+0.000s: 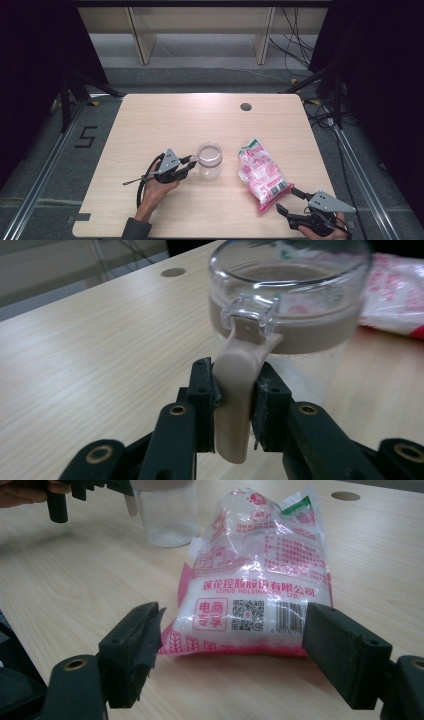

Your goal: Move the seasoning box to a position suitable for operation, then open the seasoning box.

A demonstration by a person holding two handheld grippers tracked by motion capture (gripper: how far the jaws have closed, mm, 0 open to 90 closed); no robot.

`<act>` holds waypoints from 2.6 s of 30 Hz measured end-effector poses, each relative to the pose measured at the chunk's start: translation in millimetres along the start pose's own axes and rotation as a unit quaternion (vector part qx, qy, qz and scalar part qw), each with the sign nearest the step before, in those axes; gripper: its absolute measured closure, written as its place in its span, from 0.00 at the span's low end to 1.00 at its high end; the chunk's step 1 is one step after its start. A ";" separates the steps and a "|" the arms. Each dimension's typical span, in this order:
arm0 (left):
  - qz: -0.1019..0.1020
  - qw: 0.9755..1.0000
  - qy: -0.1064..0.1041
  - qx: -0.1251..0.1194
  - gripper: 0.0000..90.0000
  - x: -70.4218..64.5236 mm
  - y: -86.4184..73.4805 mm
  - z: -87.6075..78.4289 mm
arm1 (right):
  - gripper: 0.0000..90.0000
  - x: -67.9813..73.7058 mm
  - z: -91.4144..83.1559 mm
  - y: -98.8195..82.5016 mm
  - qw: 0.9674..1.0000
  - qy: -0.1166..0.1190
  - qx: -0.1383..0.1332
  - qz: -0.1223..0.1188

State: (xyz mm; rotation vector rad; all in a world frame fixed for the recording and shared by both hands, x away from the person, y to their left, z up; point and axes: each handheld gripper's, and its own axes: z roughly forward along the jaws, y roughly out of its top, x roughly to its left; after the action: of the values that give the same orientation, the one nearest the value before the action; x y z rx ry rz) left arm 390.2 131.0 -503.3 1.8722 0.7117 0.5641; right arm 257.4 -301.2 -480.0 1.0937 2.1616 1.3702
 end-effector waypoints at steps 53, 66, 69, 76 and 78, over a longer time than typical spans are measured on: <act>-0.068 0.997 -0.023 -0.028 0.59 6.5 29.0 -40.5 | 0.27 -0.5 1.7 -0.1 1.000 -0.001 0.003 -0.015; -0.060 0.997 -0.017 -0.041 0.96 5.3 46.1 -35.3 | 0.27 -1.1 2.2 0.1 1.000 -0.005 -0.001 -0.027; -0.059 0.997 -0.017 -0.035 0.97 5.6 46.6 -30.5 | 0.27 -0.8 2.5 -0.5 1.000 -0.006 0.004 -0.022; -0.059 0.998 -0.021 -0.017 0.96 5.8 43.5 -18.5 | 0.27 0.0 3.6 -0.1 1.000 -0.005 0.003 -0.026; -0.060 0.998 -0.021 -0.016 0.96 5.5 43.6 -18.3 | 0.27 0.1 5.2 0.3 1.000 0.000 0.001 -0.022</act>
State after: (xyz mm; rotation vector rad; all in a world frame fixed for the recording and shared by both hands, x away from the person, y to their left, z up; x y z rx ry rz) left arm 391.7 132.9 -455.8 1.7931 0.7775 0.4562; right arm 260.8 -298.0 -482.1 1.0402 2.1747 1.3473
